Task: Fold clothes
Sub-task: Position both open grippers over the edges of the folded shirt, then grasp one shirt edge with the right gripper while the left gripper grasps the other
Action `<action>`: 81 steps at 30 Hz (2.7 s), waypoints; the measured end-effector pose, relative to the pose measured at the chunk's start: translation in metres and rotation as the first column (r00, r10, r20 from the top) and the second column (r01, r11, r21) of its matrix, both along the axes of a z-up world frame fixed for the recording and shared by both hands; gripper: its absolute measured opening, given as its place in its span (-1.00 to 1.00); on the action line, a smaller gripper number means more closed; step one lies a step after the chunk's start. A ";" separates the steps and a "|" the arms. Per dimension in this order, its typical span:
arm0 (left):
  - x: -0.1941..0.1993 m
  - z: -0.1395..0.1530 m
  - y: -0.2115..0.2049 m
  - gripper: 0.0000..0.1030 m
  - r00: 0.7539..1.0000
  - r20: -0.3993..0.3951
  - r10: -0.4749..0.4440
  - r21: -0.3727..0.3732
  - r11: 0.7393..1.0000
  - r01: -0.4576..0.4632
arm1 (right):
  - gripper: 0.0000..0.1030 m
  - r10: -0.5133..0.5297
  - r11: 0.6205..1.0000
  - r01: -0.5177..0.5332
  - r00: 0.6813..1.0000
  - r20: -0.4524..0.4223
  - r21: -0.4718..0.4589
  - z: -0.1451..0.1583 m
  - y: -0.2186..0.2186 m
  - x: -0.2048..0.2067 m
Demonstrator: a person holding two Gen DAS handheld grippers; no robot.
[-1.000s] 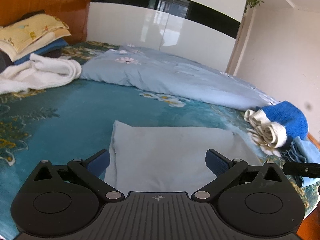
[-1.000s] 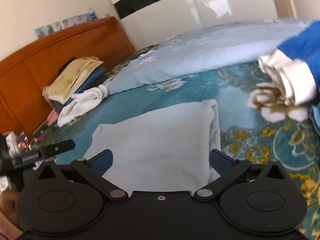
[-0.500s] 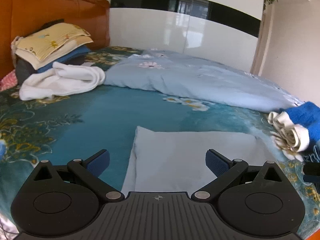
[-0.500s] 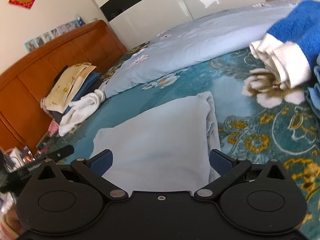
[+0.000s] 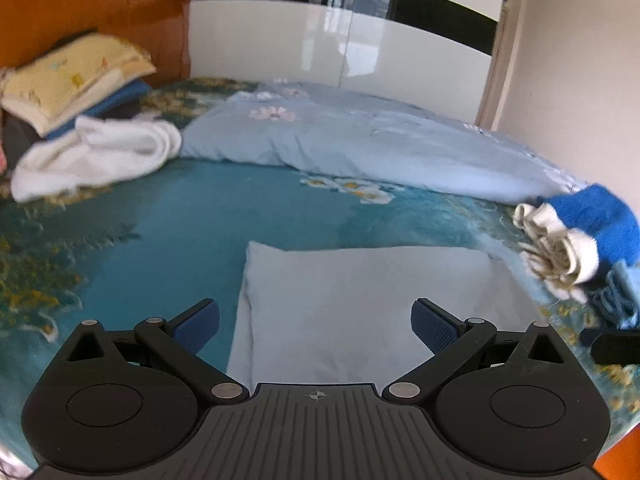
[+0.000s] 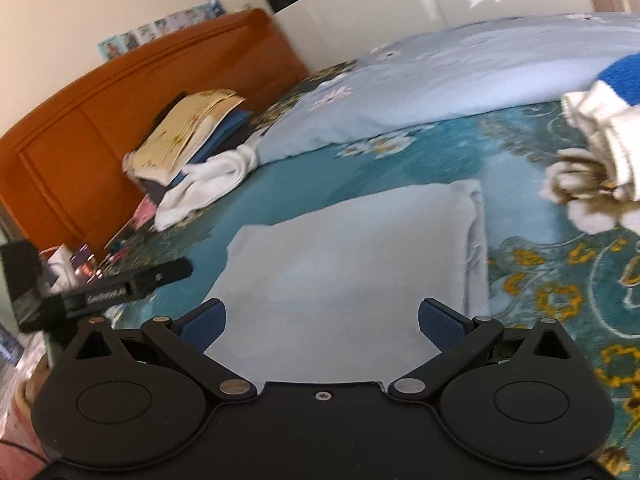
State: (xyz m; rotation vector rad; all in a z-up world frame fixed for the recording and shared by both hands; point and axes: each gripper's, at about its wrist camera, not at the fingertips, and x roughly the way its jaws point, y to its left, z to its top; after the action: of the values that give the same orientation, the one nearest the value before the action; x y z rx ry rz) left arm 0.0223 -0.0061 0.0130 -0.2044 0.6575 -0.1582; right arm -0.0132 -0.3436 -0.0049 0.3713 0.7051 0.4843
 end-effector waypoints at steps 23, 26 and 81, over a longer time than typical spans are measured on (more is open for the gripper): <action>0.000 -0.002 0.013 1.00 0.999 0.035 0.002 -0.007 1.000 -0.002 | 0.98 0.107 0.989 -0.093 0.986 -0.128 0.113 -0.017 0.001 0.008; -0.001 -0.002 0.011 1.00 0.999 0.041 -0.011 0.000 1.000 0.011 | 0.98 0.107 0.989 -0.091 0.986 -0.131 0.121 -0.018 -0.001 0.006; 0.016 -0.038 -0.003 1.00 0.988 -0.050 -0.149 -0.127 0.982 0.141 | 0.94 -0.124 0.991 0.122 0.991 -0.054 -0.047 -0.064 -0.044 0.052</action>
State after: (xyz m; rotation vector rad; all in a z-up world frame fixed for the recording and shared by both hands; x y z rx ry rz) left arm 0.0379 -0.0087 -0.0250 -0.2807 0.7226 -0.3344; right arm 0.0387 -0.3872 -0.0688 0.3865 0.7418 0.3424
